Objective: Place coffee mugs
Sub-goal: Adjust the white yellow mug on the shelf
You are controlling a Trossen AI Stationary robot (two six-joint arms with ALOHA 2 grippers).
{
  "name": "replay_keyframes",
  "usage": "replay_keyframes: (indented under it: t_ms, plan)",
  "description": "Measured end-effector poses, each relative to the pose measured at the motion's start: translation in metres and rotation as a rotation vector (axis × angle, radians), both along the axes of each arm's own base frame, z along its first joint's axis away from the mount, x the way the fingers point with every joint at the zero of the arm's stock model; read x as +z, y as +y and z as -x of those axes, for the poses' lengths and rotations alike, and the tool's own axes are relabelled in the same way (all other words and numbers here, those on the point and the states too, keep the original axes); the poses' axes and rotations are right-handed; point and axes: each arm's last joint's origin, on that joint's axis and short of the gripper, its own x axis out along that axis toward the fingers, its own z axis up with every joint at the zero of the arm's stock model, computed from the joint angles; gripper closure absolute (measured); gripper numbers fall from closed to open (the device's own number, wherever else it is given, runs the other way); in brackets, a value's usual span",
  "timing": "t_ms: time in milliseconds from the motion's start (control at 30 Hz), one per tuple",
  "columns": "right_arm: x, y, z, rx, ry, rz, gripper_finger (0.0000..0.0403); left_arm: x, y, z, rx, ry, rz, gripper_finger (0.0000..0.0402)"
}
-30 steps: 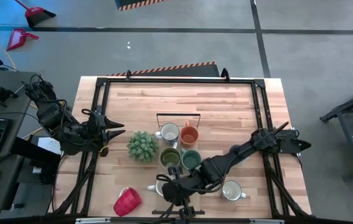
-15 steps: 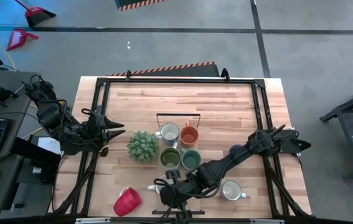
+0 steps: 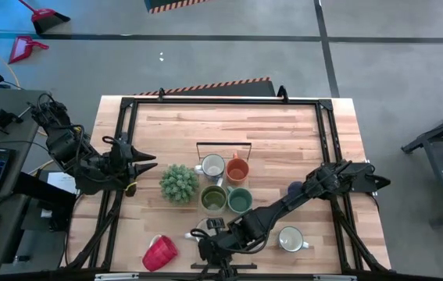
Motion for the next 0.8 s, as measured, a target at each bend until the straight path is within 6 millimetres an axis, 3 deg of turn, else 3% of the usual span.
replay_keyframes:
  t_ms: [800]
  plan:
    - [-0.003,-0.015,-0.003,-0.125,0.017,0.076,0.0359,0.0,0.0,0.0,-0.001,0.001,0.001,0.0314]
